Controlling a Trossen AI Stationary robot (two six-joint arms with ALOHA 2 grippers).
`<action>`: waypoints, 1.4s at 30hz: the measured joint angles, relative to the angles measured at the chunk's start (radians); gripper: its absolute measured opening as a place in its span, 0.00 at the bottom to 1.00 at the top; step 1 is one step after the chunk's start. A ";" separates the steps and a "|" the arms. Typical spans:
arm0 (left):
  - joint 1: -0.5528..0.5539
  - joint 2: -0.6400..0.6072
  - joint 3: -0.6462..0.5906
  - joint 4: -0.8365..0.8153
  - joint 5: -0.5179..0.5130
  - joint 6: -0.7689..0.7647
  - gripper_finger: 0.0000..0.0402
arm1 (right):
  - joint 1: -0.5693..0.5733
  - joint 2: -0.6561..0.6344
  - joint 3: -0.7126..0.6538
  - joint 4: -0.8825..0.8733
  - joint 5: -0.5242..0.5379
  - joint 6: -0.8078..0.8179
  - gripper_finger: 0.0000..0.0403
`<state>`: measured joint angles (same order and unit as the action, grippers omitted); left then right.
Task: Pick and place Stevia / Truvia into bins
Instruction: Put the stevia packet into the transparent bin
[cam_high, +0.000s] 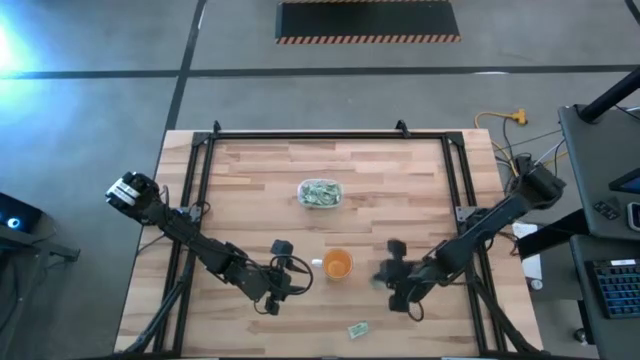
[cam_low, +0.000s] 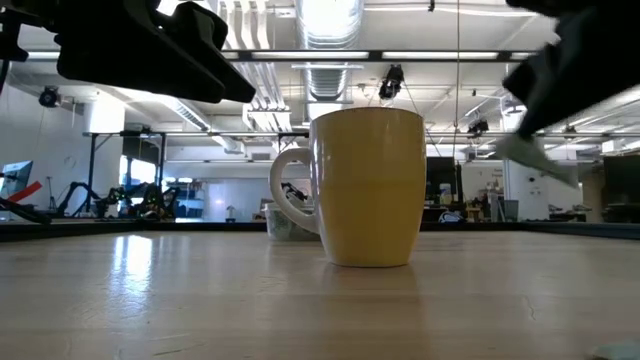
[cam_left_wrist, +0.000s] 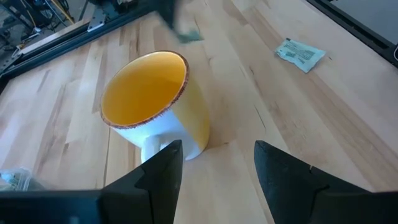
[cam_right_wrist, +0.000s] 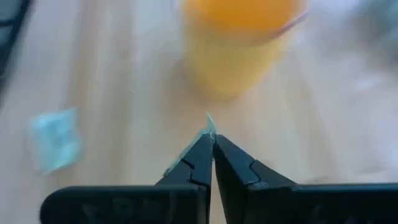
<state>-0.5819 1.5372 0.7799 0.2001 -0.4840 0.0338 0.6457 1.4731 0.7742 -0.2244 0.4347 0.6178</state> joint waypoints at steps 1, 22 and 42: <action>0.000 0.000 -0.001 0.000 0.000 0.000 0.45 | 0.000 -0.020 0.000 -0.010 0.068 -0.024 0.02; 0.000 0.000 -0.002 -0.008 0.000 0.007 0.45 | -0.441 -0.055 0.000 0.250 0.272 -0.549 0.02; 0.000 0.000 -0.002 -0.008 0.000 0.002 0.45 | -0.881 0.198 0.003 0.621 -0.304 -0.587 0.02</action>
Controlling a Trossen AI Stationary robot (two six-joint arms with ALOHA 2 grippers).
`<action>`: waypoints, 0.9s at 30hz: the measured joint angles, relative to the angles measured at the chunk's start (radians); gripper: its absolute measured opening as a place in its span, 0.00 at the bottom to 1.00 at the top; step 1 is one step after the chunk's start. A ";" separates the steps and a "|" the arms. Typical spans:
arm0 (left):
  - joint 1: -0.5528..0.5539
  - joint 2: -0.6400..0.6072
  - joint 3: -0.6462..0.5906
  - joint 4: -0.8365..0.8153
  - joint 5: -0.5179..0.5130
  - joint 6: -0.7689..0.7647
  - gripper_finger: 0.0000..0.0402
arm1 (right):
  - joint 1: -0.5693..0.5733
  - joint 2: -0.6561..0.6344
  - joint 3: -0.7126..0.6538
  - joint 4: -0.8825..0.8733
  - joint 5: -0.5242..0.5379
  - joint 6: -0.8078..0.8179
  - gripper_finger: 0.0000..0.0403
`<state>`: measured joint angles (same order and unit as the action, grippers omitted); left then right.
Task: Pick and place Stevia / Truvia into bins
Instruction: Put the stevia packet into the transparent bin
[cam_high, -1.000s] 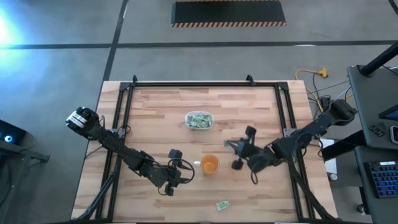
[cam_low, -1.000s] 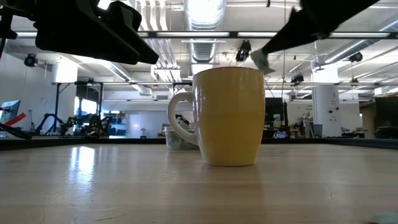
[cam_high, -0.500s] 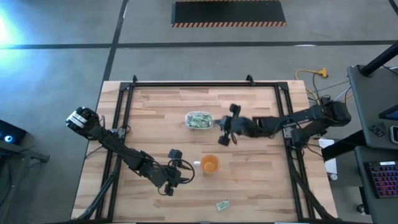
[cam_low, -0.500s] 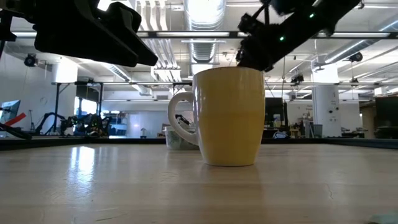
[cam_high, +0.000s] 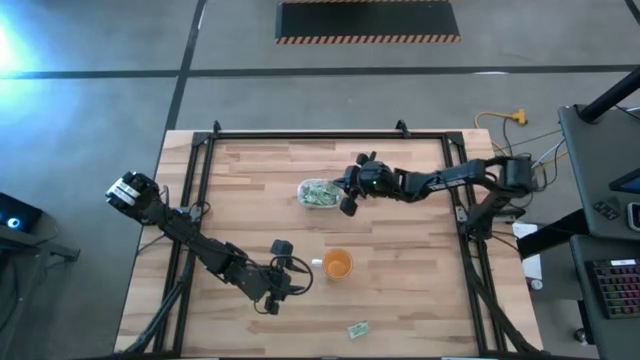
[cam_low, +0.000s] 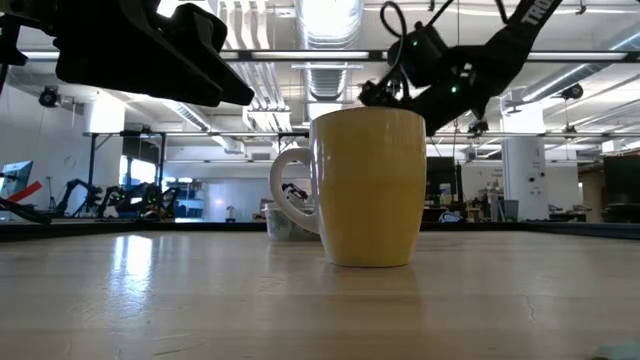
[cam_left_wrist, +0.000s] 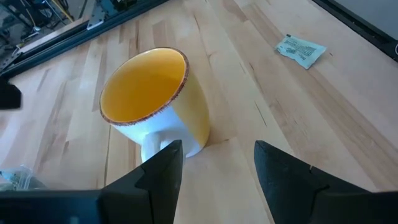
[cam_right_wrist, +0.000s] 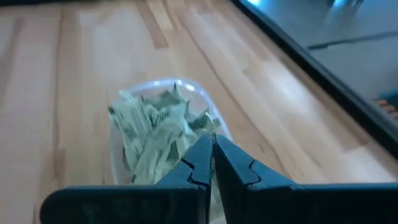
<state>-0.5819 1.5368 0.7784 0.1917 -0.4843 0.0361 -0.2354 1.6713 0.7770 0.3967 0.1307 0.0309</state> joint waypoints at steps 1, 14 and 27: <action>0.000 0.000 0.000 0.000 0.000 0.000 0.45 | -0.004 0.017 0.004 0.000 0.000 0.008 0.02; 0.002 0.000 0.000 0.000 -0.001 -0.003 0.45 | -0.010 0.008 0.013 0.003 -0.001 -0.011 0.12; 0.005 0.000 0.000 -0.001 -0.003 -0.004 0.45 | 0.024 -0.149 0.013 -0.192 -0.238 -0.035 0.32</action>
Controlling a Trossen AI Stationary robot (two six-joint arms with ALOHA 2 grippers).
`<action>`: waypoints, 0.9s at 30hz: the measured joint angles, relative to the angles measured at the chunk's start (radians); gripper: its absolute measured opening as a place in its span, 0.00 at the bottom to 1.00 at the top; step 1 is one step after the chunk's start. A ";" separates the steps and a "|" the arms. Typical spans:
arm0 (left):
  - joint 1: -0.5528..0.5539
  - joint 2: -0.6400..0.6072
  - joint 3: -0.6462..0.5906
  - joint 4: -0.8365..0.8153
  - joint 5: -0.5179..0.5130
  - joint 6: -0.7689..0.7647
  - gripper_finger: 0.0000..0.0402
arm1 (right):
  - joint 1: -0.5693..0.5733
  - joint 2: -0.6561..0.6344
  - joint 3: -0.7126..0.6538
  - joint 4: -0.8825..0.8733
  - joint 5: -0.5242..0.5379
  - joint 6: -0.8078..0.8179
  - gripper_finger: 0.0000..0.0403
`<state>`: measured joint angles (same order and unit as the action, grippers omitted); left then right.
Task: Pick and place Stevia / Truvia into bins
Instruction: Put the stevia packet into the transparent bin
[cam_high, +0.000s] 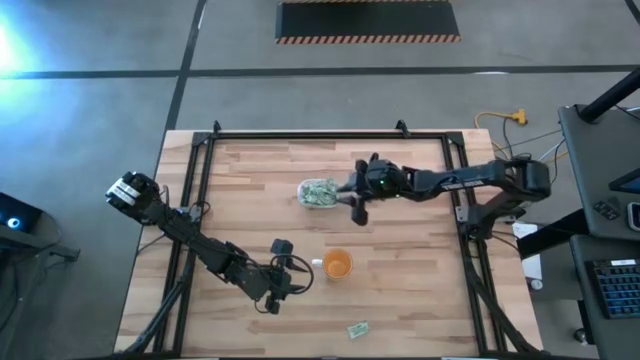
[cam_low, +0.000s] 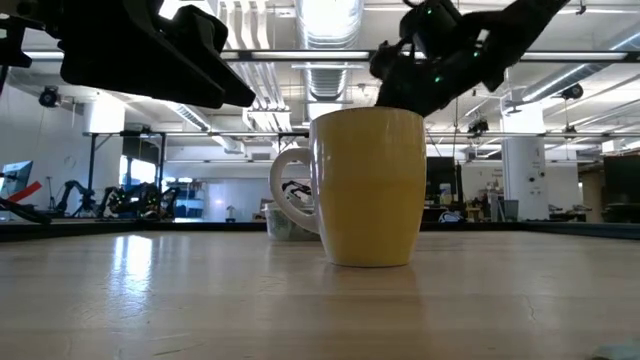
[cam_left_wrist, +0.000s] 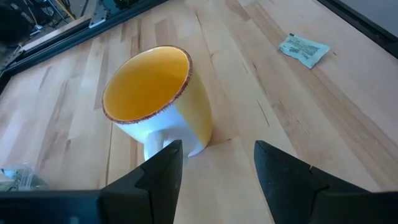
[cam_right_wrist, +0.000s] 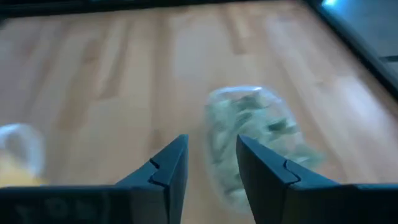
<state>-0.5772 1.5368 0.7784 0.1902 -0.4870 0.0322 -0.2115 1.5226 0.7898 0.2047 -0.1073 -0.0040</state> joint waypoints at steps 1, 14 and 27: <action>0.000 0.000 0.000 0.000 0.000 0.000 0.45 | 0.007 -0.019 0.000 -0.032 -0.030 0.000 0.32; 0.002 0.000 0.000 -0.006 0.000 0.000 0.45 | 0.342 -0.109 -0.010 -0.169 -0.235 0.114 0.28; 0.002 0.005 0.000 0.058 0.080 -0.001 0.45 | 0.763 -0.080 -0.011 -0.113 0.154 0.328 0.24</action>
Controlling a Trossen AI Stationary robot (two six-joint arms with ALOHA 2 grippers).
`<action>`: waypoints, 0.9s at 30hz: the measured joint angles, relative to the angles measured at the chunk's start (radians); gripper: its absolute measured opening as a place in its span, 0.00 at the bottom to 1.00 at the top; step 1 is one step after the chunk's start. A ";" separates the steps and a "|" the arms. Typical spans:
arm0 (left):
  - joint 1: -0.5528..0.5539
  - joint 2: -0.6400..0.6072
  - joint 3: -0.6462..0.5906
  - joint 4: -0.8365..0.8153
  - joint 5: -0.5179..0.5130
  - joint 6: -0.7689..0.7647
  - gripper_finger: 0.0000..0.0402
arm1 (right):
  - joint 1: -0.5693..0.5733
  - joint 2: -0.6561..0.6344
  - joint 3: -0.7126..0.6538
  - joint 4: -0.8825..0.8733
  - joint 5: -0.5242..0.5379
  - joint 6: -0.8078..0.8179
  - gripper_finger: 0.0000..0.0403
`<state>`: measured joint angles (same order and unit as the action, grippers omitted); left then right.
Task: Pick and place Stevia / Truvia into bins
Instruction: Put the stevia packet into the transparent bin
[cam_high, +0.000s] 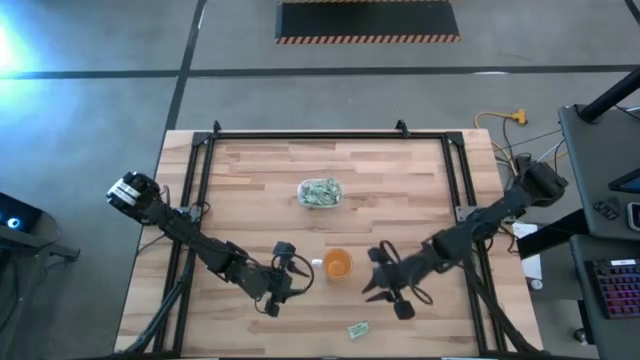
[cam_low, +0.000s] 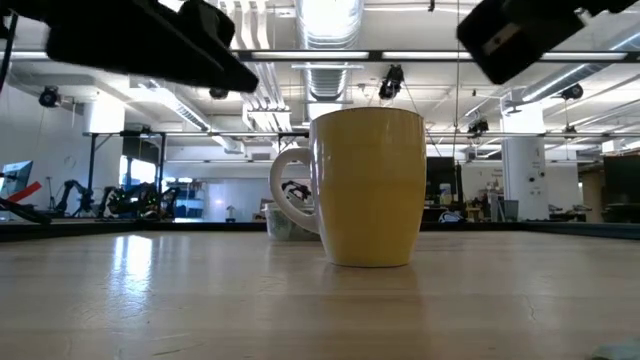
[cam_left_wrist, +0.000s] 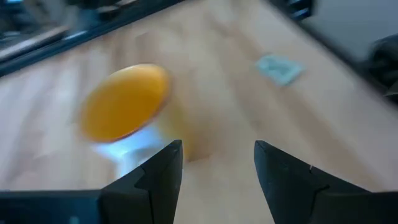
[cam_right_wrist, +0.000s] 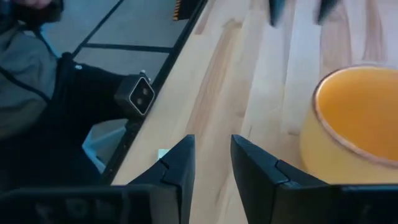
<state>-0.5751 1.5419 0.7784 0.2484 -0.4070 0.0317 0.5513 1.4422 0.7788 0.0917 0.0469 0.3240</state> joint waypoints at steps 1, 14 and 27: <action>0.000 0.000 0.000 0.021 0.044 0.000 0.45 | 0.021 0.000 0.000 -0.001 0.030 0.018 0.23; -0.019 0.236 0.160 0.283 0.227 0.039 0.45 | 0.130 0.006 -0.001 -0.187 0.327 0.125 0.18; 0.017 0.541 0.613 -0.024 0.385 0.019 0.45 | 0.132 0.006 -0.001 -0.327 0.319 0.287 0.19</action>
<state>-0.5585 2.0833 1.3919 0.2243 -0.0219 0.0502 0.6834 1.4483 0.7776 -0.2356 0.3660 0.6109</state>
